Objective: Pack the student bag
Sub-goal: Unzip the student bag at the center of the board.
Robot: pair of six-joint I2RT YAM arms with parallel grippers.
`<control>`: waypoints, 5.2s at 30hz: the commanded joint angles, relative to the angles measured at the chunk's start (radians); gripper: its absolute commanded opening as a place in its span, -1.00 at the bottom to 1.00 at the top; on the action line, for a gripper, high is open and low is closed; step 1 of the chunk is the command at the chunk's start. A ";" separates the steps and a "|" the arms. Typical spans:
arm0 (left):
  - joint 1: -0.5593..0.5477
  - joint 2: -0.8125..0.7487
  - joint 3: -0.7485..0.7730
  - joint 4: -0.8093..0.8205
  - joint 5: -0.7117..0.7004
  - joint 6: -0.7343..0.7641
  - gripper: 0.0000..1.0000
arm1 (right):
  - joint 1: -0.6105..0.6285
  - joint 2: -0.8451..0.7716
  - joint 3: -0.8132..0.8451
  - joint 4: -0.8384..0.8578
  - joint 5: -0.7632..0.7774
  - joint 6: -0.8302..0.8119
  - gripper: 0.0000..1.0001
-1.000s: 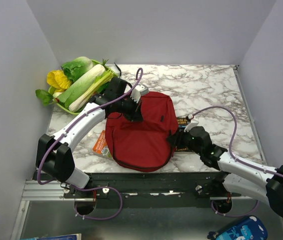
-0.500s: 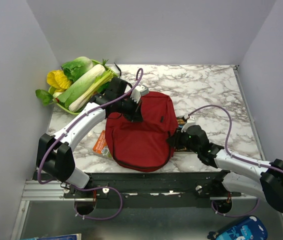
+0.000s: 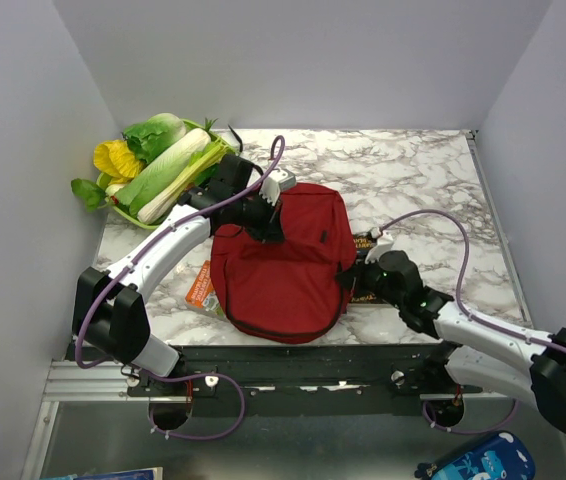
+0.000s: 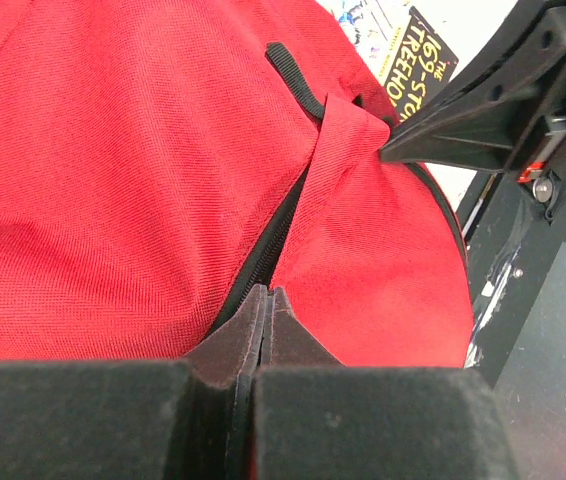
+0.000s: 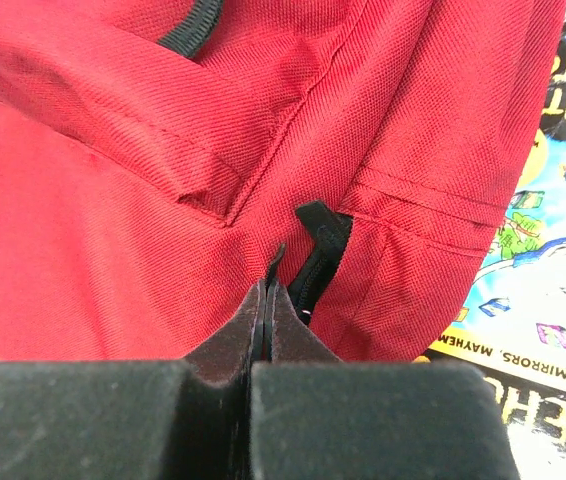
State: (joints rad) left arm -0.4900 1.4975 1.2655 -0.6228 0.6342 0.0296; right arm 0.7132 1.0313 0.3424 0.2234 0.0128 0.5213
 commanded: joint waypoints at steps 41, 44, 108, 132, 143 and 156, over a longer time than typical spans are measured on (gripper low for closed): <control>0.022 0.092 0.095 0.025 -0.251 -0.054 -1.00 | 0.019 -0.424 -0.096 -0.303 -0.172 0.046 -0.83; 0.022 0.112 0.118 -0.011 -0.211 -0.036 -1.00 | 0.019 -0.419 -0.062 -0.346 -0.113 0.039 -0.94; -0.039 -0.100 0.045 -0.178 -0.187 0.229 0.11 | 0.589 0.129 0.428 -0.406 0.291 0.246 0.47; -0.127 -0.218 -0.252 -0.304 0.248 0.515 0.61 | 0.585 -0.033 0.244 -0.743 0.432 0.865 0.56; -0.165 -0.129 -0.284 -0.229 0.291 0.444 0.61 | 0.575 0.029 0.262 -0.667 0.431 0.846 0.52; -0.243 -0.056 -0.267 -0.207 0.194 0.394 0.45 | 0.562 0.042 0.270 -0.651 0.434 0.832 0.49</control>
State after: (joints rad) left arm -0.7097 1.4239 0.9779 -0.8474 0.8646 0.4351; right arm 1.2850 1.0744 0.5957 -0.4438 0.4030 1.3529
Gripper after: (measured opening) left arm 0.761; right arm 0.749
